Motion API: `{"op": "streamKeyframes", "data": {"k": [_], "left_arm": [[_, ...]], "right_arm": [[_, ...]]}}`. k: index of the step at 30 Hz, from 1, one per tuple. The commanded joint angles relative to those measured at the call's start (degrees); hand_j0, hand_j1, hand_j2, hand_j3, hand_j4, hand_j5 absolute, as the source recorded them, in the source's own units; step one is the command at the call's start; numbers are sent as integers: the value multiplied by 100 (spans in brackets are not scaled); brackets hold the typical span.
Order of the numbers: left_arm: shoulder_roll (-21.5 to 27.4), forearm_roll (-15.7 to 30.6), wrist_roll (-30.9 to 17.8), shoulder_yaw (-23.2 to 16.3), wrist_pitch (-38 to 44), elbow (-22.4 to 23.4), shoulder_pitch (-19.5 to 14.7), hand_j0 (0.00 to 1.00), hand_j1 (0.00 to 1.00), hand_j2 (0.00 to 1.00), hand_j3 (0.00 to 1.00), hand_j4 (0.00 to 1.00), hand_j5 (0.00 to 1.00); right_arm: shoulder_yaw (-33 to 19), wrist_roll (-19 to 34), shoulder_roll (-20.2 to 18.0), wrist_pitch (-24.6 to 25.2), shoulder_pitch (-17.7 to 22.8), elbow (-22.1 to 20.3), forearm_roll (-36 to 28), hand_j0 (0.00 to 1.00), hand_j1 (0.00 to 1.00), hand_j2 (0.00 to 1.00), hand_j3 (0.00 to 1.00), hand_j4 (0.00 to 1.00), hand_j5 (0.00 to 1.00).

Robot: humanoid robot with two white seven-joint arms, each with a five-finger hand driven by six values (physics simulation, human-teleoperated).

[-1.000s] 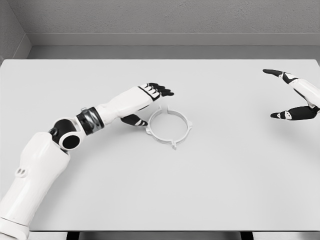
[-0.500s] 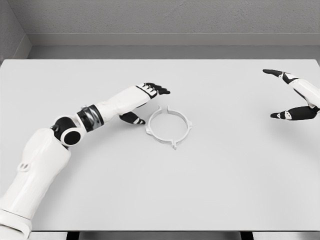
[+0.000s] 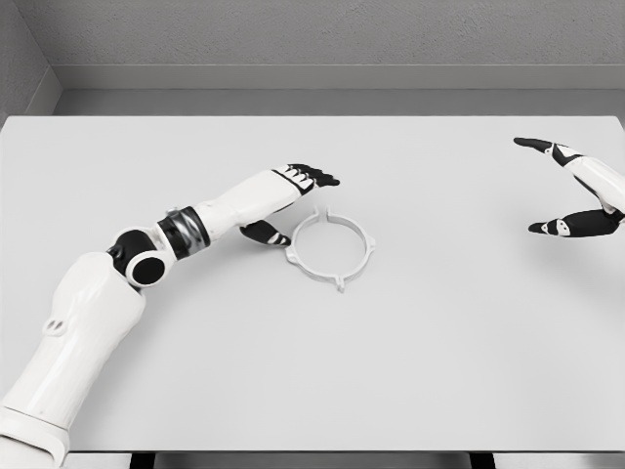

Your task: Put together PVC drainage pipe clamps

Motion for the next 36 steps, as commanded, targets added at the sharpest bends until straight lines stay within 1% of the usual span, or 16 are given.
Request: {"op": "streamKeyframes", "data": {"k": [1,18,21,24,34,35,36], "left_arm": [[-8,45,3,-5,8,-3,0,100,100,100,100,100,100],[-43,45,3,-22,8,-3,-9,100,100,100,100,100,100],[1,63,11,48,8,40,-18,100,100,100,100,100,100],[106,115,20,57,8,146,-97,100,100,100,100,100,100],[124,142,20,22,8,41,-35,100,100,100,100,100,100],[124,142,20,22,8,-107,-26,100,100,100,100,100,100],[124,142,20,22,8,-109,-26,100,100,100,100,100,100]], "right_arm": [[-1,-3,-6,14,0,3,-47,100,100,100,100,100,100],[-10,-3,-15,14,0,3,-47,100,100,100,100,100,100],[-10,-3,-15,14,0,3,-39,100,100,100,100,100,100],[-10,-3,-15,14,0,3,-47,100,100,100,100,100,100],[34,-3,3,14,-62,-32,-21,100,100,100,100,100,100],[52,-3,20,14,-105,-32,-4,100,100,100,100,100,100],[52,-3,20,14,-105,-32,-4,100,100,100,100,100,100]]}}
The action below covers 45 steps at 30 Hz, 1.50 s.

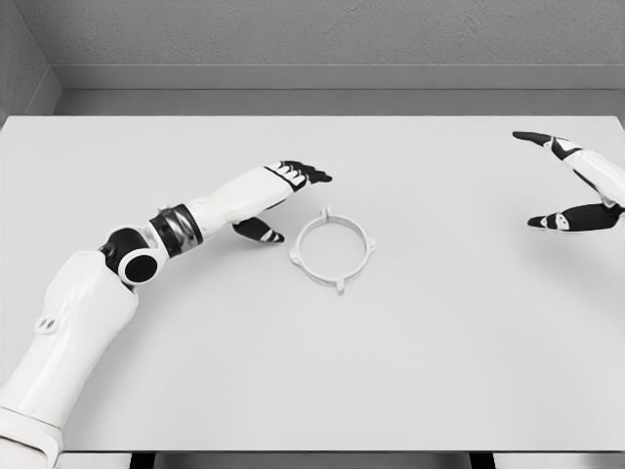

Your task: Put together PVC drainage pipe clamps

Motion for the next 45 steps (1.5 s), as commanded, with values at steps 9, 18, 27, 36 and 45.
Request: {"op": "streamKeyframes", "data": {"k": [9,18,27,36,45], "left_arm": [[207,145,4,40,8,-144,-18,100,100,100,100,100,100],[1340,761,4,172,8,-302,-88,100,100,100,100,100,100],[1665,831,4,269,8,-285,-88,100,100,100,100,100,100],[1666,822,4,269,8,-276,-88,100,100,100,100,100,100],[1666,822,4,268,8,-241,-88,100,100,100,100,100,100]], "right_arm": [[721,15,218,14,-589,-371,320,100,100,100,100,100,100],[773,-29,753,14,-1396,-530,1549,100,100,100,100,100,100],[1582,6,1826,14,-2189,24,2948,100,100,100,100,100,100],[1617,-2,2116,14,-2188,534,2904,100,100,100,100,100,100],[1951,6,2090,14,-2127,754,2913,100,100,100,100,100,100]]}}
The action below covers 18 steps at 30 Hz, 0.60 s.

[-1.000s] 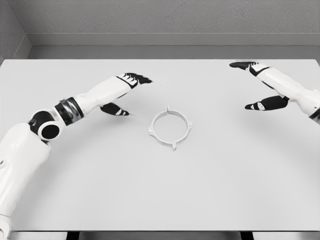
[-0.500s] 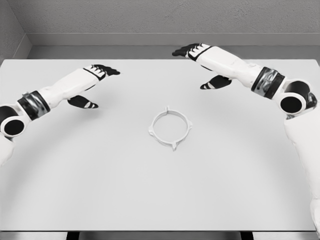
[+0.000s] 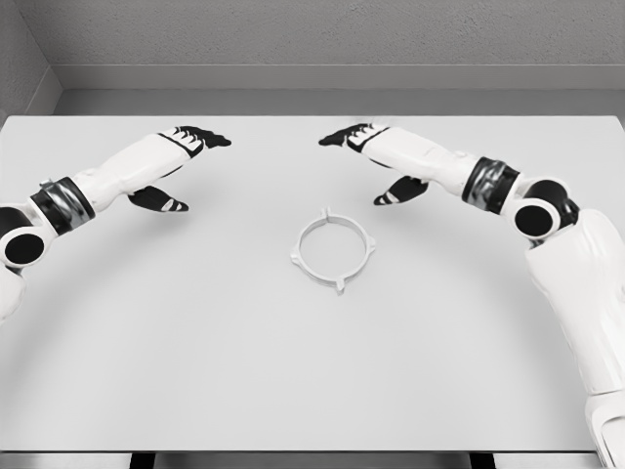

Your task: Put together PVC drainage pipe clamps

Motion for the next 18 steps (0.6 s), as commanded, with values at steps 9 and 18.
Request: {"op": "streamKeyframes", "data": {"k": [9,18], "left_arm": [[100,49,12,10,8,11,-35,100,100,100,100,100,100],[170,49,12,63,8,-24,-35,100,100,100,100,100,100]], "right_arm": [[119,-3,-12,16,53,356,-45,100,100,100,100,100,100],[119,6,6,16,18,602,-36,100,100,100,100,100,100]]}}
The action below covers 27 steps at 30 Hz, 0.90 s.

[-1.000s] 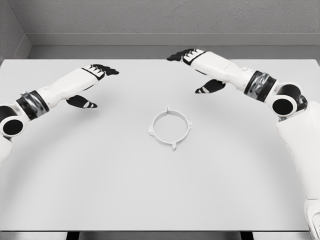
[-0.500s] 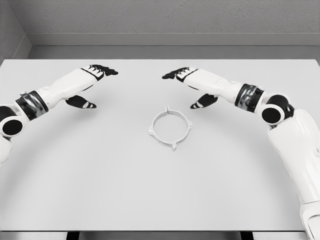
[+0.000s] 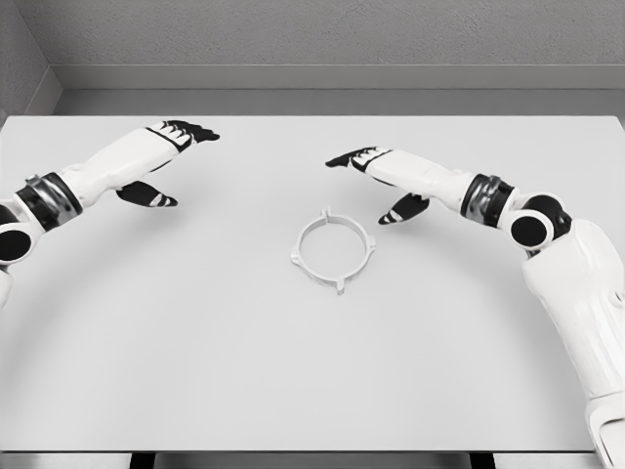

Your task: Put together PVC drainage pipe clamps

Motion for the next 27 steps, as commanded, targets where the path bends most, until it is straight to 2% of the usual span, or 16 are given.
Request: {"op": "streamKeyframes", "data": {"k": [1,4,27], "left_arm": [[11,41,4,6,8,-18,0,100,100,100,100,100,100],[11,85,4,6,8,-18,0,100,100,100,100,100,100],[161,173,4,24,8,-141,18,100,100,100,100,100,100]], "right_arm": [[-1,-8,14,14,0,98,-36,100,100,100,100,100,100],[17,1,23,14,-26,221,-36,100,100,100,100,100,100],[184,10,278,14,-167,309,-18,100,100,100,100,100,100]]}}
